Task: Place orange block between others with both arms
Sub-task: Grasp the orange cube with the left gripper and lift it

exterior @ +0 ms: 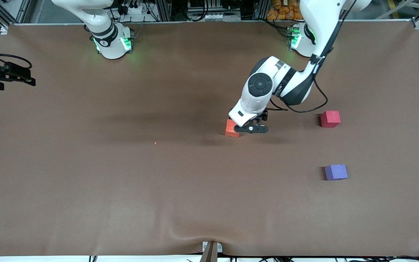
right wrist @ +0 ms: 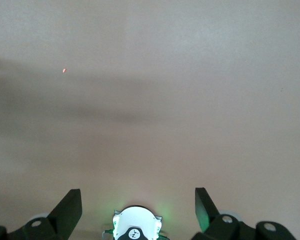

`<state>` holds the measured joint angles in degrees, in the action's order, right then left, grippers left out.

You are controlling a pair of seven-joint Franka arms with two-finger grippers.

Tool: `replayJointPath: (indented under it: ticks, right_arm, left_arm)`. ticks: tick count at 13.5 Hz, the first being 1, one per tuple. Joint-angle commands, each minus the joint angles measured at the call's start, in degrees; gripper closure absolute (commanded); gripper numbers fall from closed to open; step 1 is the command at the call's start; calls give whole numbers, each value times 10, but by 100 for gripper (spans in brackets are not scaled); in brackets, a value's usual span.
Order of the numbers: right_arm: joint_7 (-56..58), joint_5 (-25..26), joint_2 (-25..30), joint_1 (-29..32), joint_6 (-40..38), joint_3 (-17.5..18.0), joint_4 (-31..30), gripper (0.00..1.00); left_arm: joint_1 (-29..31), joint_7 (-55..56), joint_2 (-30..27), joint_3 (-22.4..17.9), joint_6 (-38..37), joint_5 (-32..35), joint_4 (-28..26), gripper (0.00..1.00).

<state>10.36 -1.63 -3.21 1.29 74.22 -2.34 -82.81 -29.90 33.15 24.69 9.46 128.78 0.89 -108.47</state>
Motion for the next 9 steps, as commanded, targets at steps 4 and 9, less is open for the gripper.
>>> replayJointPath:
  ticks: [4,9]
  right_arm:
    - [10,12,10,4,7,6,-11,0]
    - [12,13,11,6,41,5,-11,0]
  left_arm:
    - [-8,-40,41,2,53,-1,13,0]
    - [-19,-31,80,2,53,-8,52,0]
